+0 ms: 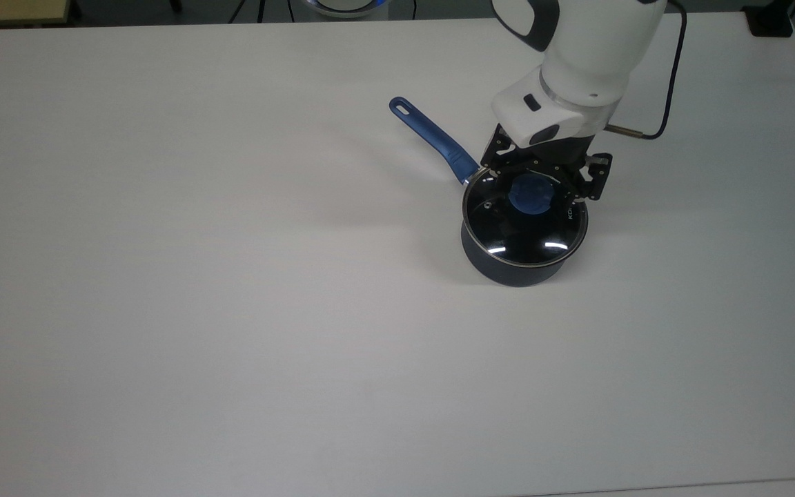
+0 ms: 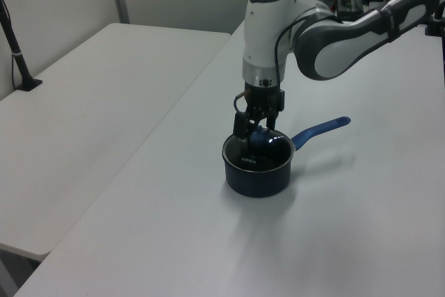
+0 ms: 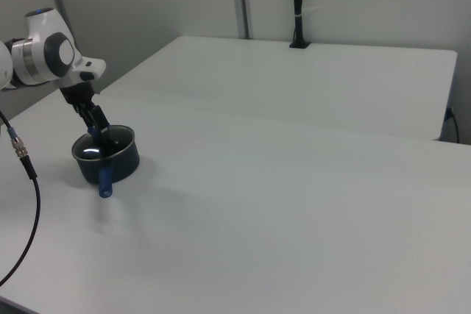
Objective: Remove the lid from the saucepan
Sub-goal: 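Close the gripper on the blue knob of the glass lid, then lift the glass lid off the saucepan and carry it sideways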
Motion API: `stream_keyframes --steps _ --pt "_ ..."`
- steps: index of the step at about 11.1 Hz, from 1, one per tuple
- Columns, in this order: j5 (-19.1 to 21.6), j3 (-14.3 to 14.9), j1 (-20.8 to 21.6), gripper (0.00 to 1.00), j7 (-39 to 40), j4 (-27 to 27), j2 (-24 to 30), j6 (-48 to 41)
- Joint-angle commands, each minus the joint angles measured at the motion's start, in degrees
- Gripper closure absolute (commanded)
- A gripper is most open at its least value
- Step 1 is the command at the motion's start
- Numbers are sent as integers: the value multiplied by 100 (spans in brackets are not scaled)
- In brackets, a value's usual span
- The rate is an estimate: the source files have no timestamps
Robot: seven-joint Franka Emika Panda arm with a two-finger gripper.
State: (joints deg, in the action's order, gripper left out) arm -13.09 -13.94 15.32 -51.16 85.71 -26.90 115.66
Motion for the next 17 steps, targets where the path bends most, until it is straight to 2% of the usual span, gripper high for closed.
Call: stream_keyframes --steps 1,2,5,9,11,14,17 --pt "-264 32 137 11 -421 -55 -114 106" --pt "-264 32 137 31 -465 -64 -114 106" --pt "-238 32 94 57 -474 -81 -35 36" --pt "-185 32 67 58 -439 -72 342 -149" --pt "-159 32 -99 58 -168 -11 544 -498" --pt "113 23 -678 58 954 164 975 -956" --pt "140 23 -1355 58 2386 323 1239 -1484"
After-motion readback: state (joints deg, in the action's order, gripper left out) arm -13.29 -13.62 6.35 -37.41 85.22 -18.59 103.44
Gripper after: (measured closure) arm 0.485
